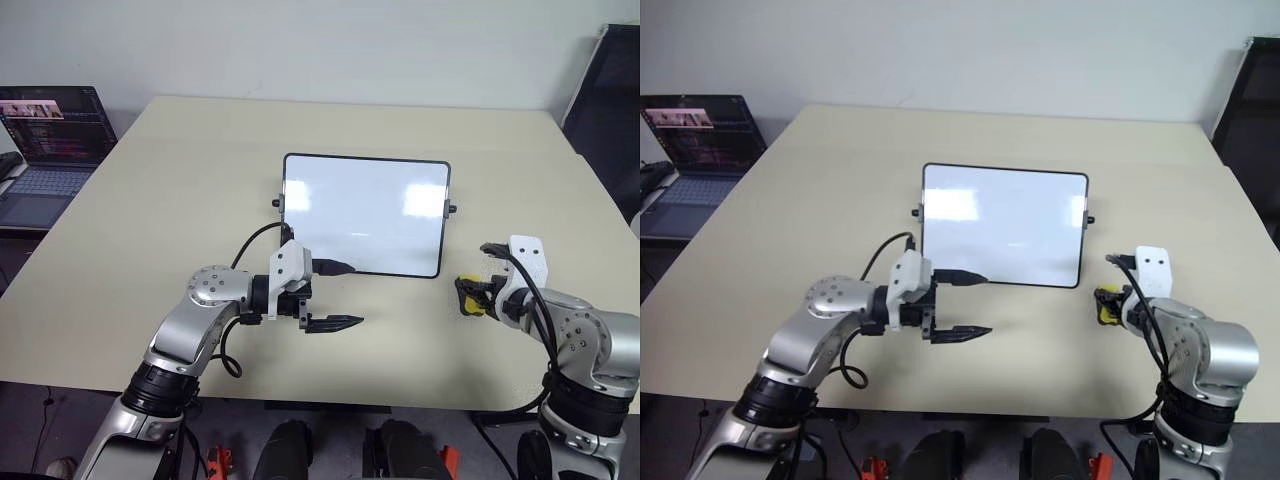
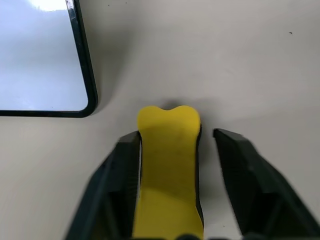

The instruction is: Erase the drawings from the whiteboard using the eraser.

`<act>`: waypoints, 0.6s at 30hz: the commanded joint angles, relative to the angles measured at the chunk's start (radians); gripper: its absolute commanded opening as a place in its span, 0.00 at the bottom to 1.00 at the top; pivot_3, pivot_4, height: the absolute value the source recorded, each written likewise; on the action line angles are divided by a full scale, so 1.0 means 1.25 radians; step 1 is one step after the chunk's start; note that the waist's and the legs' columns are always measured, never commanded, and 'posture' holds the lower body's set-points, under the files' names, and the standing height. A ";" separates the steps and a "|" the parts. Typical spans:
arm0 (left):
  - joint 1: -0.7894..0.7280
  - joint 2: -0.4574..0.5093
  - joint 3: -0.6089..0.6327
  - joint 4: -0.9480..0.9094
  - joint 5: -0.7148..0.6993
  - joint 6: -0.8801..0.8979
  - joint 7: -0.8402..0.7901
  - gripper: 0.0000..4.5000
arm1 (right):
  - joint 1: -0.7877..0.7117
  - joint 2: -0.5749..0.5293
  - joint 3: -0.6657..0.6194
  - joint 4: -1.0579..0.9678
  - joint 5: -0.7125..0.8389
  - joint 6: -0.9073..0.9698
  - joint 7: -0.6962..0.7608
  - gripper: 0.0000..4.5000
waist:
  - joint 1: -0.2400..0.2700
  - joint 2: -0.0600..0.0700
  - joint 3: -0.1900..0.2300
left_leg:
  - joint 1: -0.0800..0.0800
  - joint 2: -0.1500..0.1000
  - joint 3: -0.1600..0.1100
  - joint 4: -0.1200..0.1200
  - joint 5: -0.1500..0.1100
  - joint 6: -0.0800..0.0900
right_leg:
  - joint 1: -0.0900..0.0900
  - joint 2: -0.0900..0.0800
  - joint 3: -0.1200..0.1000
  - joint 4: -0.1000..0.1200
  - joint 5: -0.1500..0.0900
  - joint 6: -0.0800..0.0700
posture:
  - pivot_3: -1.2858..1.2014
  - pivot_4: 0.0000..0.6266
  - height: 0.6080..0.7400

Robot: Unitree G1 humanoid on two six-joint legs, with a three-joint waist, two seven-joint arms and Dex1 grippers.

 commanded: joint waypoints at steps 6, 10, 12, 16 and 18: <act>0.010 -0.004 -0.002 -0.046 -0.010 0.004 0.015 1.00 | -0.024 -0.017 -0.001 -0.005 0.035 0.006 -0.012 0.99 | 0.000 0.000 0.000 | 0.000 0.000 0.000 0.000 0.000 0.000 | 0.000 0.000 0.000 0.000 0.000 0.000 | 0.52 0.24 1.00; 0.003 -0.002 0.001 -0.056 -0.013 0.015 0.018 1.00 | -0.053 0.008 -0.028 -0.002 0.036 0.006 -0.036 0.99 | 0.000 0.000 0.000 | 0.000 0.000 0.000 0.000 0.000 0.000 | 0.000 0.000 0.000 0.000 0.000 0.000 | 0.52 0.24 1.00; -0.002 -0.001 0.010 -0.074 -0.018 0.029 0.031 1.00 | -0.081 0.026 -0.049 -0.010 0.027 0.006 -0.057 0.99 | -0.001 0.000 0.000 | 0.000 0.000 0.000 0.000 0.000 0.000 | 0.000 0.000 0.000 0.001 0.000 0.000 | 0.52 0.24 1.00; -0.002 -0.010 0.046 -0.095 0.013 0.063 0.137 1.00 | -0.135 0.020 -0.060 -0.044 0.021 0.006 -0.069 0.99 | 0.000 0.000 0.000 | 0.000 0.000 0.000 0.000 0.000 0.000 | 0.000 0.000 0.000 0.001 0.000 0.000 | 0.52 0.24 1.00; -0.001 -0.020 0.059 -0.100 0.027 0.081 0.198 1.00 | -0.142 0.002 -0.049 -0.059 0.011 0.006 -0.070 0.99 | 0.000 0.000 0.000 | 0.000 0.000 0.000 0.000 0.000 0.000 | 0.000 0.000 0.000 0.001 0.000 0.000 | 0.52 0.24 1.00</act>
